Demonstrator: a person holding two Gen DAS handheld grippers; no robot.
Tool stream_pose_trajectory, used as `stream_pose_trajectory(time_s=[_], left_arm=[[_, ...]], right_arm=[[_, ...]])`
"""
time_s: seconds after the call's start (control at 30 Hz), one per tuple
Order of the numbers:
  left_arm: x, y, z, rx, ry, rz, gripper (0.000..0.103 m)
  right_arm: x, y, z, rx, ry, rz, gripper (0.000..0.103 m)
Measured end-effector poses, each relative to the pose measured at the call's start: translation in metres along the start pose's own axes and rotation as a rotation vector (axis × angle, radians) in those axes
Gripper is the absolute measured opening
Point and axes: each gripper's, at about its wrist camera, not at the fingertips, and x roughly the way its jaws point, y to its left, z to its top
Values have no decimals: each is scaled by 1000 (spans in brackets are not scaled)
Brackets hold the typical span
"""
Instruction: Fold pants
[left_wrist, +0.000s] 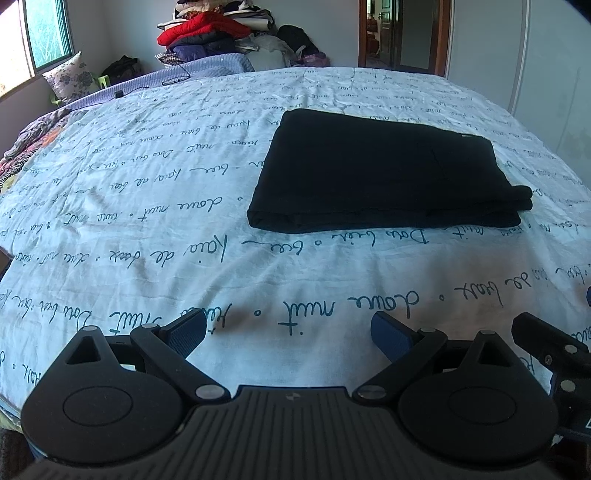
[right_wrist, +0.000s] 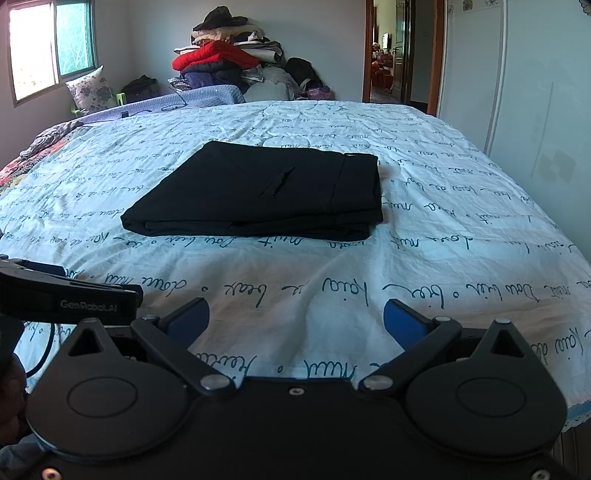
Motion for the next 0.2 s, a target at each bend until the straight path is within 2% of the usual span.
stream_pose_trajectory(time_s=[0.13,0.2], left_arm=[[-7,8,3,-24,-26,-12,97],[-14,23,8,-59,-50,-2,97]], right_arm=[[0,0,3,1,0,-4,102],[-3,1,8,1,-15,27,102]])
